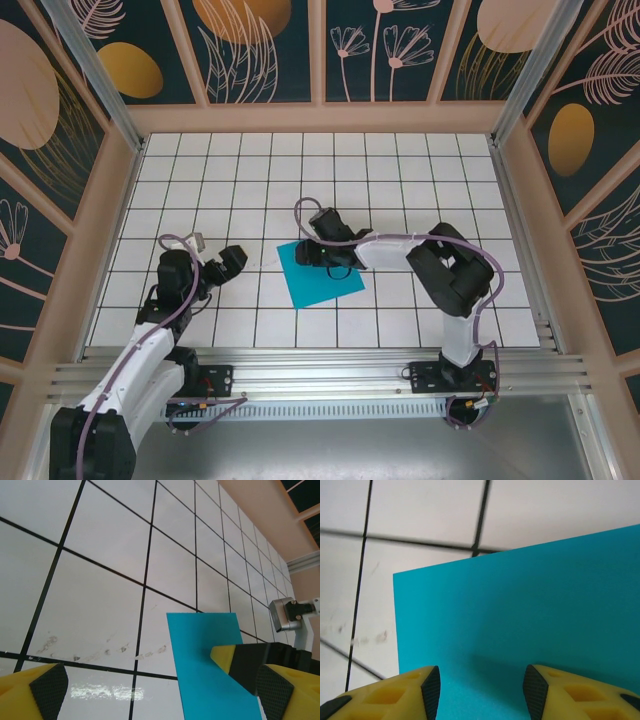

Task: Fold a paper plane with a square sheet of paper (pick it up from the middle)
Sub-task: Move the square sheet of paper to the center of the table.

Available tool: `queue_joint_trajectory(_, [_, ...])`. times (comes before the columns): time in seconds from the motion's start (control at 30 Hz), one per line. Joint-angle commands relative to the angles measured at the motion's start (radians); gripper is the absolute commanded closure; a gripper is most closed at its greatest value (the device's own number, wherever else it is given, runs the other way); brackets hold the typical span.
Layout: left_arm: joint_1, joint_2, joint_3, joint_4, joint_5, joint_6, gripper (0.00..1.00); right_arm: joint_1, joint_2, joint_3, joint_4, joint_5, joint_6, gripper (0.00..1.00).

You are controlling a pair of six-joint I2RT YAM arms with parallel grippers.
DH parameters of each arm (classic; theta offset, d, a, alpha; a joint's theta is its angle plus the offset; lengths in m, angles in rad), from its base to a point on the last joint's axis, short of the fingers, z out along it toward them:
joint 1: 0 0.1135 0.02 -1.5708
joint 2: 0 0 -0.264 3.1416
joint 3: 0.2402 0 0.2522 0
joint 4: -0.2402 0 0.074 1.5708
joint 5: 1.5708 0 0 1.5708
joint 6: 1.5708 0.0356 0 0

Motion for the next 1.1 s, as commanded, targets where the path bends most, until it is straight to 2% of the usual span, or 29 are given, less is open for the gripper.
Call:
queue_joint_trajectory(0.0, [-0.005, -0.026, -0.022, 0.087, 0.006, -0.017, 0.01, -0.045, 0.023, -0.080, -0.067, 0.209, 0.244, 0.47])
queue_joint_trajectory(0.07, [-0.005, -0.028, -0.020, 0.105, 0.000, -0.033, 0.01, -0.037, -0.010, -0.121, -0.030, 0.228, 0.363, 0.47])
queue_joint_trajectory(0.13, [-0.004, -0.021, -0.003, 0.100, 0.008, -0.037, 0.02, -0.028, -0.031, -0.129, 0.002, 0.214, 0.405, 0.47])
queue_joint_trajectory(0.27, [-0.004, 0.006, 0.026, 0.096, 0.054, -0.007, 0.01, -0.013, -0.083, -0.059, -0.065, 0.236, 0.314, 0.44])
queue_joint_trajectory(0.43, [-0.006, 0.029, 0.048, 0.097, 0.060, 0.011, 0.02, -0.006, -0.183, 0.001, -0.148, 0.249, 0.132, 0.36])
queue_joint_trajectory(0.5, [-0.005, 0.023, 0.045, 0.108, 0.039, 0.014, 0.01, -0.004, -0.242, -0.032, -0.107, 0.247, 0.092, 0.36])
queue_joint_trajectory(0.6, [-0.006, 0.017, 0.036, 0.126, -0.024, 0.002, 0.02, -0.014, -0.281, -0.034, -0.159, 0.292, 0.105, 0.33])
queue_joint_trajectory(0.63, [-0.006, 0.023, 0.034, 0.142, -0.042, -0.005, 0.02, -0.018, -0.284, -0.028, -0.189, 0.315, 0.113, 0.32])
queue_joint_trajectory(0.77, [-0.006, 0.092, 0.033, 0.215, -0.042, -0.040, 0.02, -0.037, -0.266, -0.020, -0.229, 0.269, 0.075, 0.30])
queue_joint_trajectory(0.87, [-0.006, 0.164, 0.043, 0.269, 0.010, -0.076, 0.01, -0.043, -0.229, -0.002, -0.273, 0.253, 0.072, 0.30])
queue_joint_trajectory(1.07, [-0.011, 0.263, 0.081, 0.269, 0.043, -0.098, 0.01, -0.062, -0.147, 0.033, -0.275, 0.171, 0.035, 0.31])
